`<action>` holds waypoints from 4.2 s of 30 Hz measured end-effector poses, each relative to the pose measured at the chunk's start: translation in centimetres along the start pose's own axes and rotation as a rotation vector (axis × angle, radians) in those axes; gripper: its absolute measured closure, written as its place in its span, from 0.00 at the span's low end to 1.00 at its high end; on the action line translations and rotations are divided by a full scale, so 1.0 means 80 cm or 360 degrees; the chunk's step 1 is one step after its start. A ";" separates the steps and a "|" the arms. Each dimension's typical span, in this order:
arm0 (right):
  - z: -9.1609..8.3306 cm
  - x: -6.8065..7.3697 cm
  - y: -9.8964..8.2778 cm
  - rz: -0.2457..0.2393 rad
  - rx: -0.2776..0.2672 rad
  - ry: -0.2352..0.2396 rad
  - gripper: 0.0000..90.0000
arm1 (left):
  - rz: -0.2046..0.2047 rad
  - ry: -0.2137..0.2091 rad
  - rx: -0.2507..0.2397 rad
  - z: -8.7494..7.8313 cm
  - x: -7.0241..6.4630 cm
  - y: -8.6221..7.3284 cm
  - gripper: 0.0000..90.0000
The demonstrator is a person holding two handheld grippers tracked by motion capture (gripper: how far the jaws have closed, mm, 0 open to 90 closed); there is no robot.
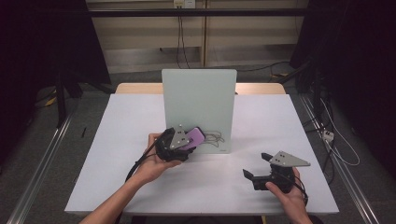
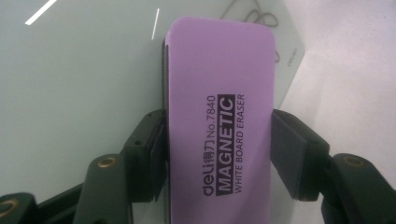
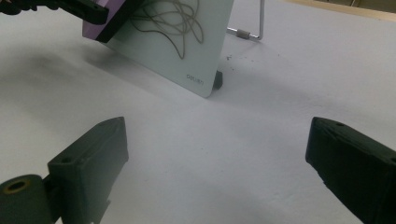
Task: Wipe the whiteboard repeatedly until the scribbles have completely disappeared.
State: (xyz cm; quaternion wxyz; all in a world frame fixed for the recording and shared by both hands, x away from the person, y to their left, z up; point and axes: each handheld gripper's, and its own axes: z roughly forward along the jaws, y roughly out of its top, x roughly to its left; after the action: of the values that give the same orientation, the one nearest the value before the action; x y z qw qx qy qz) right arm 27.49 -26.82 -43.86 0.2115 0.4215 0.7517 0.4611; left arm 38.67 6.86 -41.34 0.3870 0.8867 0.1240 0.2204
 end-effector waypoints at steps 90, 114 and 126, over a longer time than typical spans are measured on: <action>0.000 0.000 0.000 -0.0009 -0.0001 0.0010 0.06 | 0.0144 -0.0120 0.0018 0.031 -0.014 0.037 0.45; 0.000 0.000 0.000 -0.0008 -0.0001 0.0007 0.06 | 0.0161 -0.0218 0.0069 0.048 -0.023 0.051 0.45; 0.000 0.000 0.000 -0.0008 -0.0002 0.0010 0.06 | 0.0091 -0.0118 -0.0064 0.028 0.004 0.078 0.45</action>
State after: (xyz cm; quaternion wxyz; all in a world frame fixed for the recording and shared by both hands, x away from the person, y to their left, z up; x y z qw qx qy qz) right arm 27.50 -26.80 -43.85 0.2106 0.4181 0.7531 0.4623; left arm 40.32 1.41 -37.96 0.4025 0.8896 0.0797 0.2008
